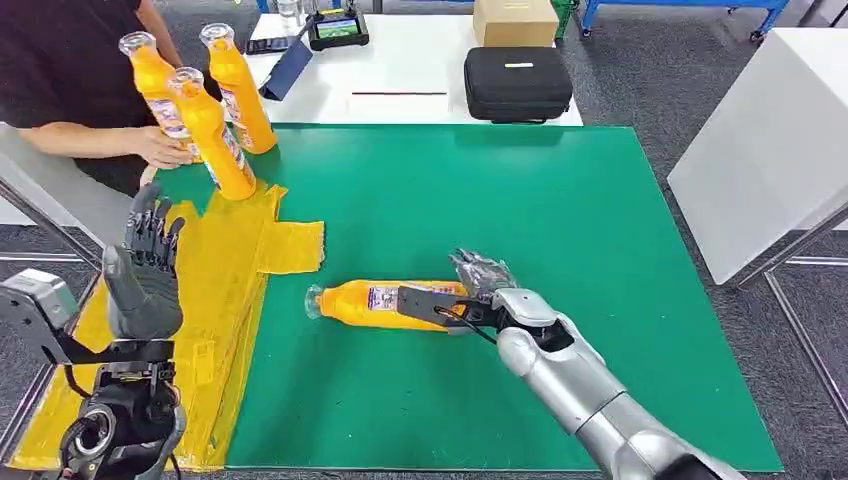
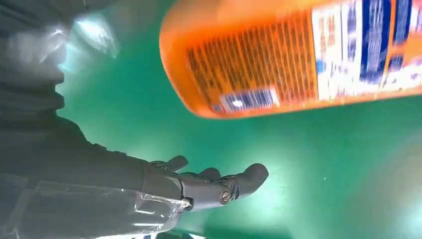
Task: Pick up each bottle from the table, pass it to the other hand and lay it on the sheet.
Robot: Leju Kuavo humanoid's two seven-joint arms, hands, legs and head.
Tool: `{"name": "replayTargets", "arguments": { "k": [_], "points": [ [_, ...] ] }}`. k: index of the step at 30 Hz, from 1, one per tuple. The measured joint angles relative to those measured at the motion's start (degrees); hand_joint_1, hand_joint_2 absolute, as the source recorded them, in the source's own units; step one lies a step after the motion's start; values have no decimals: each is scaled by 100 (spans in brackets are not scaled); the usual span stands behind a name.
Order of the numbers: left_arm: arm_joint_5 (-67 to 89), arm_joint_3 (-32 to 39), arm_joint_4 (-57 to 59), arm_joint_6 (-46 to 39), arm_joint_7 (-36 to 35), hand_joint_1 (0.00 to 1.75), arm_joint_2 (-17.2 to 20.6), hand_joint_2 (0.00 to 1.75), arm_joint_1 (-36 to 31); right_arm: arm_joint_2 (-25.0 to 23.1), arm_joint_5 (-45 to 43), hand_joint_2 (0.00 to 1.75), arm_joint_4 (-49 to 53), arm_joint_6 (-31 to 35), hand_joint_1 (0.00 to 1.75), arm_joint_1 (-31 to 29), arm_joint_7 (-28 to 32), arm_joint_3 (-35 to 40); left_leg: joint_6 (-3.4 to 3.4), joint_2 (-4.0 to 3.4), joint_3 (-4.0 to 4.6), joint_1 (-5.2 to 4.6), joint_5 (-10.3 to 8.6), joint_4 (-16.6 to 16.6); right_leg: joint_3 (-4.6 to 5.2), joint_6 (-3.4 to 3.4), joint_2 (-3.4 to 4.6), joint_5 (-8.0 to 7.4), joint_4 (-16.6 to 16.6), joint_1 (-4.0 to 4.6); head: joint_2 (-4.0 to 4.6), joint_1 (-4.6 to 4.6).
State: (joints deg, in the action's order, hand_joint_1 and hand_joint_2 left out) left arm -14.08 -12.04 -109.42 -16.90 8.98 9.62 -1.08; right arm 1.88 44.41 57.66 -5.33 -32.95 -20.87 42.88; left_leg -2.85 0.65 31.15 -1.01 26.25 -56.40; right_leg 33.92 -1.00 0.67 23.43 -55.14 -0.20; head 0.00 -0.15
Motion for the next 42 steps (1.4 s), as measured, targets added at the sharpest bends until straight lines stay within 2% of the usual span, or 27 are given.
{"name": "replayTargets", "arguments": {
  "k": [24,32,33,34,38,42],
  "points": [
    [-171,-238,7,-144,4,0,164,0,58,-225,-68,175,-409,-77,0,-68,118,85,0,-1,0,-1,0,0,0,0,0,0,0,-1,0,0],
    [-700,-418,350,-203,206,0,210,0,-180,-350,0,175,-1067,-258,0,-394,418,549,0,-1,-4,0,0,0,-1,0,0,0,0,0,0,0],
    [-784,-472,426,-236,247,0,210,0,-221,-378,29,175,-1183,-260,169,-414,479,648,0,-1,-5,0,0,0,-1,0,0,0,0,1,0,-2],
    [-870,-514,494,-254,278,0,210,0,-263,-393,121,175,-1325,-291,175,-439,555,741,0,-1,-5,0,0,0,-2,0,0,0,0,1,0,0],
    [-1173,-662,734,-297,360,0,199,0,-400,-457,611,175,-1839,-646,175,-638,919,1258,4,-19,-27,0,4,0,-16,0,16,0,1,1,0,0],
    [-1366,-743,888,-394,442,0,186,0,-467,-538,953,175,-2321,-927,175,-829,1187,1872,29,-40,-110,3,37,3,-83,13,44,14,9,8,0,-4]
  ]
}}
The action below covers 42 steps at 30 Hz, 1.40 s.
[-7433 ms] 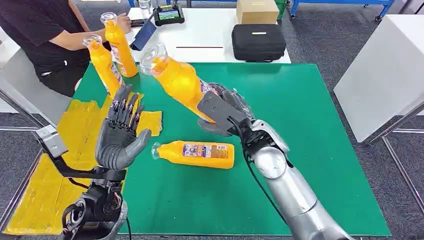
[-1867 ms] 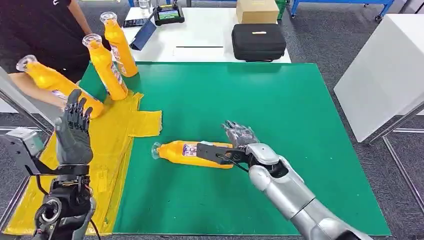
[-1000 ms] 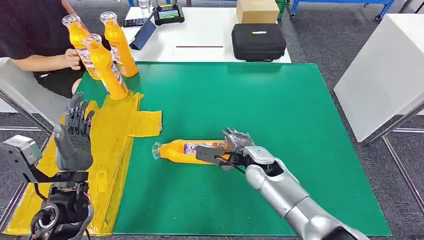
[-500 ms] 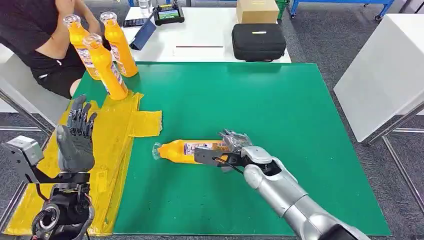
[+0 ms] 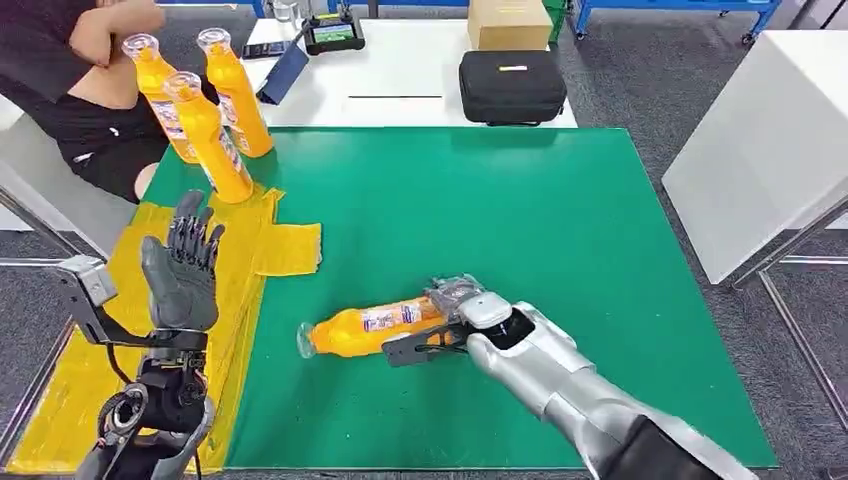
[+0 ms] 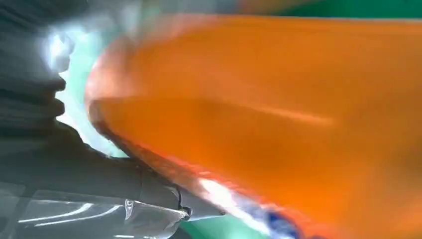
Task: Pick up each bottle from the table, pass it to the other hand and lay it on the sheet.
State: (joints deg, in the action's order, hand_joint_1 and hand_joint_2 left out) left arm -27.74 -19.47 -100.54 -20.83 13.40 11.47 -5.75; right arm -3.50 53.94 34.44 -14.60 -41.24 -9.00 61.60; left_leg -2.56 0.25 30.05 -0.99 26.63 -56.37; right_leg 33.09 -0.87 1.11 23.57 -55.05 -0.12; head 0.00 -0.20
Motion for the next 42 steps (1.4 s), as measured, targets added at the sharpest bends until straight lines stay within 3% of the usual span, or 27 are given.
{"name": "replayTargets", "arguments": {
  "k": [8,21,28,31,34,37,42],
  "points": [
    [-63,-15,116,-41,122,0,-26,0,-33,-28,-37,175,-369,0,175,-145,-18,428,-5,4,-141,1,39,5,-83,15,-4,58,3,9,0,4],
    [201,55,140,74,30,0,-52,0,-21,278,-236,175,-15,408,175,127,-730,-154,-14,29,-153,-4,33,4,-168,8,-23,53,4,3,0,4],
    [625,212,-157,197,-256,0,-114,0,193,937,-703,175,1863,1013,175,1029,-1257,-1581,-30,41,-75,-6,16,-2,-108,-11,-39,30,3,-3,0,4],
    [728,304,-315,206,-352,0,-140,0,337,1193,-1522,175,3217,1519,175,1611,-1015,-2549,-31,35,-22,-6,15,-4,-53,-9,-40,23,1,-11,0,0],
    [734,367,-413,221,-380,0,-153,0,419,1346,-1862,175,4272,1563,175,1857,-901,-3309,-30,33,0,-4,16,-4,-23,-8,-39,25,1,-6,0,0],
    [732,402,-468,241,-383,0,-168,0,466,1441,-1902,175,4823,1596,175,2044,-833,-3675,-30,40,18,0,16,-4,-10,-6,-42,27,1,-2,0,2],
    [454,398,-477,486,-529,0,-188,0,443,1510,-2449,175,5255,2181,175,2291,-205,-4081,-30,27,26,0,16,-4,4,-5,-37,26,1,-1,0,2]
  ]
}}
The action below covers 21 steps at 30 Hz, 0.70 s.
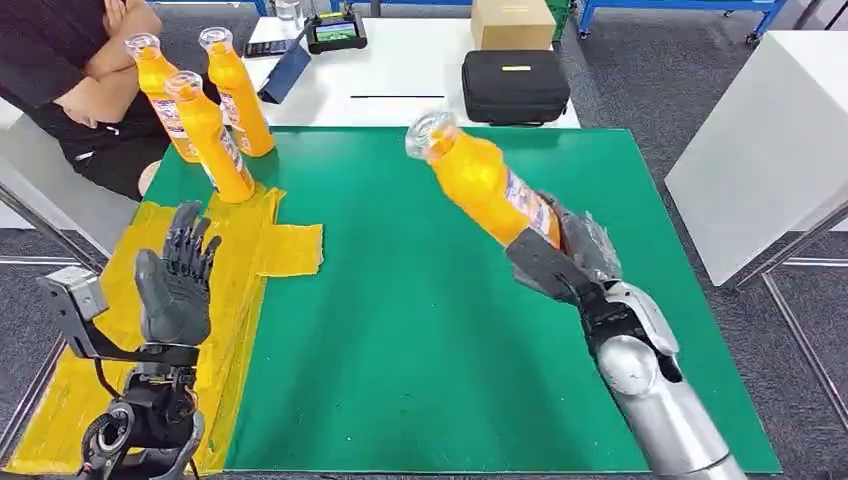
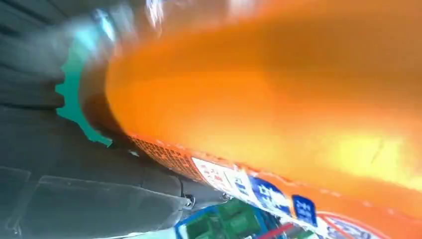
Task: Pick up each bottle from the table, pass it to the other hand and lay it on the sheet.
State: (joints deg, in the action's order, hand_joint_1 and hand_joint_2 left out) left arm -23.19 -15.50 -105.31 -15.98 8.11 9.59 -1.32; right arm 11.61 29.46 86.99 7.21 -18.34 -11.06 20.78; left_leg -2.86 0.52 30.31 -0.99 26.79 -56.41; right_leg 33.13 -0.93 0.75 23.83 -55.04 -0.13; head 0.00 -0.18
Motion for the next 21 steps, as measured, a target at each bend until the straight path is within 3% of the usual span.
{"name": "replayTargets", "arguments": {
  "k": [1,2,9,15,21],
  "points": [
    [-56,-6,9,39,-17,0,-4,0,-23,15,-158,175,43,2,175,54,76,-60,0,4,0,0,0,0,0,0,-1,0,0,2,0,0],
    [-114,-15,22,70,-28,0,-9,175,-46,35,-273,175,105,0,175,137,100,-114,0,11,2,0,-1,0,-1,0,-4,0,0,4,0,2],
    [-1033,-233,96,563,-324,0,-15,175,-219,-101,-428,175,288,-70,175,424,115,-185,0,1,9,0,0,0,2,0,-2,0,0,3,0,0],
    [-1442,-772,122,686,-433,0,-103,175,-490,-575,-638,175,81,-18,175,25,126,164,1,7,9,1,-3,0,5,0,-1,-2,-1,3,0,-2],
    [-1464,-948,122,638,-435,0,-122,175,-546,-684,-703,175,-26,52,175,-96,111,337,3,5,12,2,-4,0,5,0,-1,-1,-3,4,0,0]
  ]
}}
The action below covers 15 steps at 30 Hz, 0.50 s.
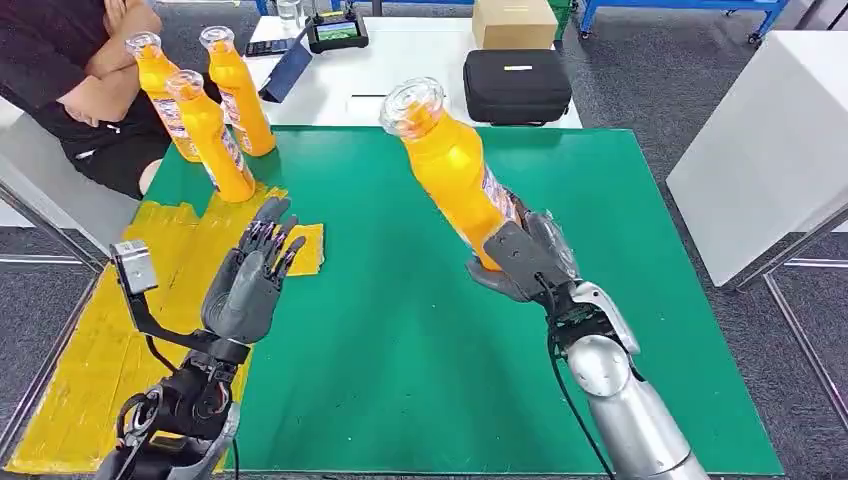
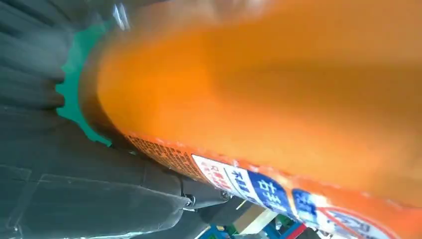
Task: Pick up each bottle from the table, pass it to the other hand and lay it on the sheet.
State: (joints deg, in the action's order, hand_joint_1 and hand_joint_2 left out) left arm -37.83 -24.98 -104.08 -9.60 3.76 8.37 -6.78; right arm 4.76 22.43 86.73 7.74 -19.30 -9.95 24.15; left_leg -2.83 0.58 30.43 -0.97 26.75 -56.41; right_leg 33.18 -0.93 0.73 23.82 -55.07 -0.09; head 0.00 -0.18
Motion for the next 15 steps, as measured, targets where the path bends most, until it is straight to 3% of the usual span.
{"name": "replayTargets", "arguments": {
  "k": [15],
  "points": [
    [566,-448,-37,-127,68,0,-214,175,-149,-534,-225,175,-249,-24,175,-506,-278,678,2,-4,0,3,-1,0,2,1,1,0,0,0,0,0]
  ]
}}
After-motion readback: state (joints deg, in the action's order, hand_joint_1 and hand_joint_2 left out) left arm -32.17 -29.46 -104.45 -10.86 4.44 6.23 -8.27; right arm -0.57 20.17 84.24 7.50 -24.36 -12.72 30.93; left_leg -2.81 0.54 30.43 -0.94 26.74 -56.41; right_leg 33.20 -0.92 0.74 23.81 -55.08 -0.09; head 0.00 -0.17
